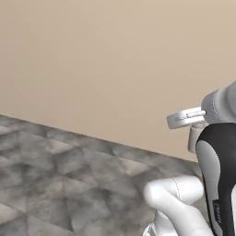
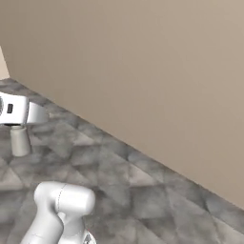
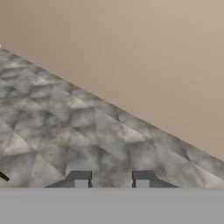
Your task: Move the syrup bottle and shaker from the cabinet to the dining counter.
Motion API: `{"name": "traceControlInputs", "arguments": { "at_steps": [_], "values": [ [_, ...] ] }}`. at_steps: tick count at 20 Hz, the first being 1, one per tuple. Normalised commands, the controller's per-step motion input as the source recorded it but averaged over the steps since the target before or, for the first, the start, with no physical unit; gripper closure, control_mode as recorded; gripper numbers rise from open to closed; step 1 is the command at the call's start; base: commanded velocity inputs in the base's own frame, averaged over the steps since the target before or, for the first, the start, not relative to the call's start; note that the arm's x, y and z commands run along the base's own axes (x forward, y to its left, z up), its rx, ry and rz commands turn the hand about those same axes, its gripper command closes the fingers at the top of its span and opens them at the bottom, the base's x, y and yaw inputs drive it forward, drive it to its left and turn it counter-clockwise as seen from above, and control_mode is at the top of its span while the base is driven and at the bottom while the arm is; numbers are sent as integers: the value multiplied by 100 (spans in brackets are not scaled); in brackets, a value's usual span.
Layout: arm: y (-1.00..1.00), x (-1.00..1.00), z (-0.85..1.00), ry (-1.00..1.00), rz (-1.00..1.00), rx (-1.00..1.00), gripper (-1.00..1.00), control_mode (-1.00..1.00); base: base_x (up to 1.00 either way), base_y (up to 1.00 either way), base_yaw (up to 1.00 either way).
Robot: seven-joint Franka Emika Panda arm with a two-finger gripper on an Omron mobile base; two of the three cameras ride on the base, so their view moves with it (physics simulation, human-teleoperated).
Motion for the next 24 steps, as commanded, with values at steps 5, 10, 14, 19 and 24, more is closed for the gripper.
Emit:
{"name": "traceControlInputs", "arguments": {
  "at_steps": [5, 10, 14, 19, 24],
  "values": [
    [0, 0, 0, 0, 0, 0, 100, 100, 100, -6, 57],
    [0, 0, 0, 0, 0, 0, 100, 100, 100, -9, 51],
    [0, 0, 0, 0, 0, 0, 100, 100, 100, -7, 48],
    [0, 0, 0, 0, 0, 0, 100, 100, 100, -4, 46],
    [0, 0, 0, 0, 0, 0, 100, 100, 100, 0, 42]
  ]
}}
